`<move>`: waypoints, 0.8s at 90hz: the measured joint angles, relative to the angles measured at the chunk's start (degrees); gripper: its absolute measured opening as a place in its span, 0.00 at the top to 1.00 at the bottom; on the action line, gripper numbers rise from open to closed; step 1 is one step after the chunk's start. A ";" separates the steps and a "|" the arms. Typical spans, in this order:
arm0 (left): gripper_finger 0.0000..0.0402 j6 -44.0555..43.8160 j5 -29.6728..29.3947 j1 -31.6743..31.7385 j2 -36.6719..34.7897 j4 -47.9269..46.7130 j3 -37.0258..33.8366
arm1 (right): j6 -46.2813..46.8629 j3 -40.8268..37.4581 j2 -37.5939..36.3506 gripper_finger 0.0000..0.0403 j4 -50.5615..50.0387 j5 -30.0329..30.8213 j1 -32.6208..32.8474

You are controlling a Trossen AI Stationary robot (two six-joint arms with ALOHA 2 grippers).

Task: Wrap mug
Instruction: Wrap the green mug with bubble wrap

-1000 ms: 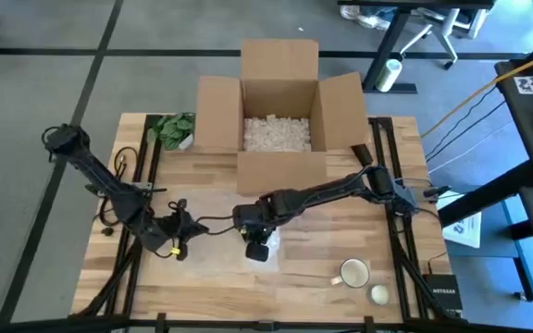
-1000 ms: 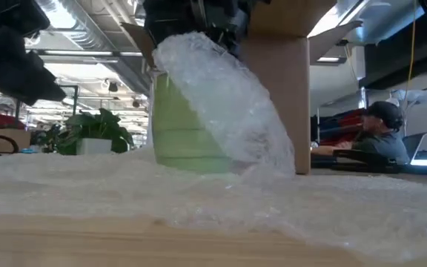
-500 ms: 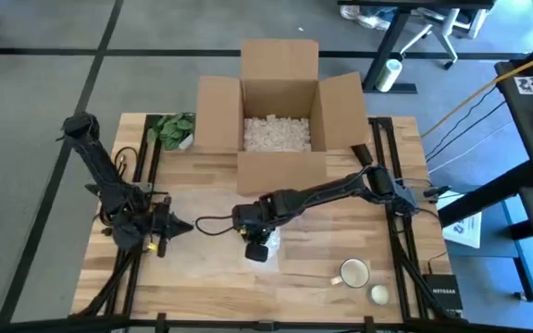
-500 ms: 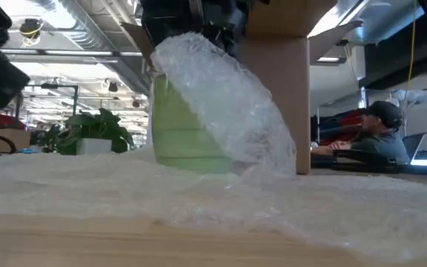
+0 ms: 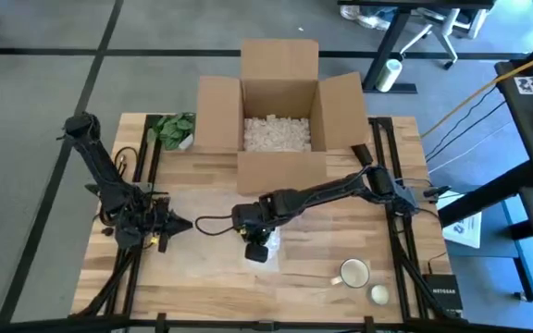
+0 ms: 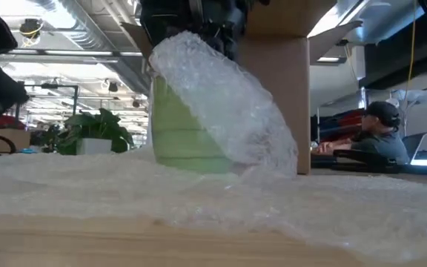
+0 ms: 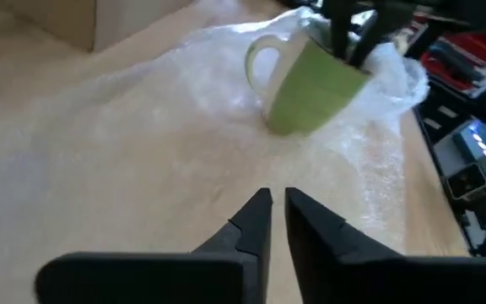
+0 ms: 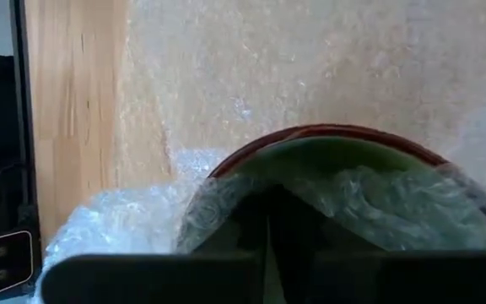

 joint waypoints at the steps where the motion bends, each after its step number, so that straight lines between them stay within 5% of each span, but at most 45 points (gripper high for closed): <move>1: 0.88 0.00 0.00 0.00 -0.01 0.00 0.00 | 0.00 0.00 0.00 1.00 0.00 -0.03 0.00; 20: 0.78 0.03 2.13 0.00 -0.02 -1.58 0.00 | 0.00 0.00 0.00 1.00 0.15 -0.06 0.00; 72: 0.78 -26.63 11.68 0.65 0.22 -20.89 1.11 | -0.07 0.02 0.00 1.00 0.33 -0.06 0.00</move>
